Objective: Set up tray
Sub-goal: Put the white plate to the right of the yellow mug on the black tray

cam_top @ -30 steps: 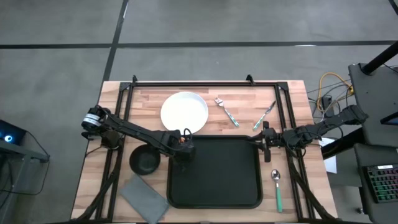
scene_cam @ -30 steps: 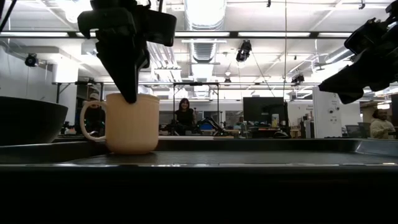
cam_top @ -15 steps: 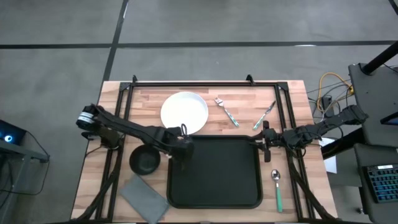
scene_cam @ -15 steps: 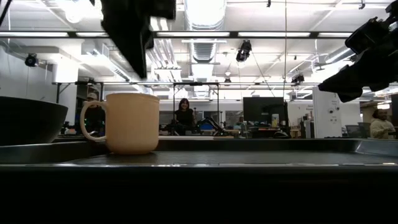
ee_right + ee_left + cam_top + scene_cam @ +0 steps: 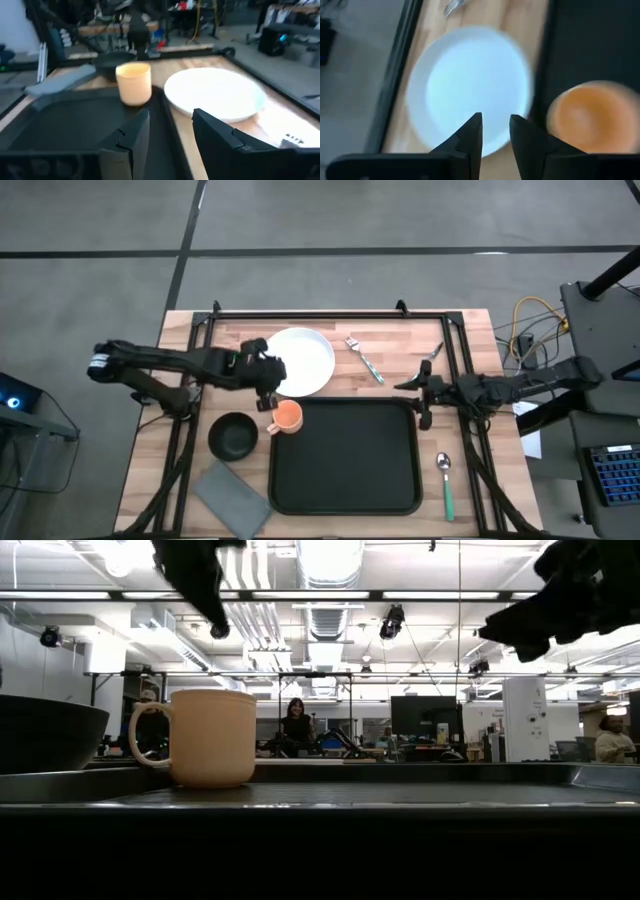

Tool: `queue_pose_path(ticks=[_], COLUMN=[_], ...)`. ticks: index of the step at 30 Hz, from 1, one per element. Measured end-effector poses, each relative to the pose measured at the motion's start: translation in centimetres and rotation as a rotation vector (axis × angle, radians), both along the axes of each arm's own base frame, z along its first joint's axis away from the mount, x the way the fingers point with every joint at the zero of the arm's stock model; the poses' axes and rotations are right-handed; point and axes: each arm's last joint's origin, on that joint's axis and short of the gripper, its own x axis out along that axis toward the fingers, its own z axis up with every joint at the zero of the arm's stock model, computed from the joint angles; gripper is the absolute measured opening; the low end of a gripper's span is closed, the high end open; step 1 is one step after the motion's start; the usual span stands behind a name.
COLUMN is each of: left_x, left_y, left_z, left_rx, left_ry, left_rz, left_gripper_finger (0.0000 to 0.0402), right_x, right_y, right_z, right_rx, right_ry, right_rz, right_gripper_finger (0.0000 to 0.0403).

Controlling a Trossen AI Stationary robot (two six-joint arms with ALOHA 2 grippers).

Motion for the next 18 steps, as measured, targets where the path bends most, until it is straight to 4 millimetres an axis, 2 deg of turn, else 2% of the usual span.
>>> queue_pose_path(ticks=[4, 6, 9, 12, 15, 18], left_x=[-0.4, -0.9, -1.8, -2.8, -3.6, -3.4], left_y=[3.8, 5.8, 7.6, 8.4, 8.3, 8.3], left_z=[-2.5, -3.9, -5.9, -7.5, -8.9, -9.3], left_rx=[0.046, -0.016, -0.131, -0.130, -0.110, -0.085], left_ry=[0.131, 0.173, 0.227, 0.314, 0.415, 0.393], left_rz=[-0.010, -0.024, -0.122, -0.196, -0.323, -0.368], left_gripper_finger=[0.0080, 0.0086, 0.0101, 0.0118, 0.0130, 0.0138], right_x=[0.7, 1.1, 1.4, 1.6, 1.8, 1.9], right_y=[0.1, 0.2, 0.2, 0.3, 0.3, 0.3], right_z=[-0.8, -1.2, -1.8, -2.2, -2.5, -2.5], right_rx=[0.013, 0.031, 0.042, 0.053, 0.053, 0.053], right_ry=[0.070, 0.097, 0.141, 0.173, 0.186, 0.187], right_rz=[0.007, 0.001, -0.005, -0.011, -0.014, -0.016], right_gripper_finger=[0.0137, 0.0137, 0.0139, 0.0141, 0.0139, 0.0136])
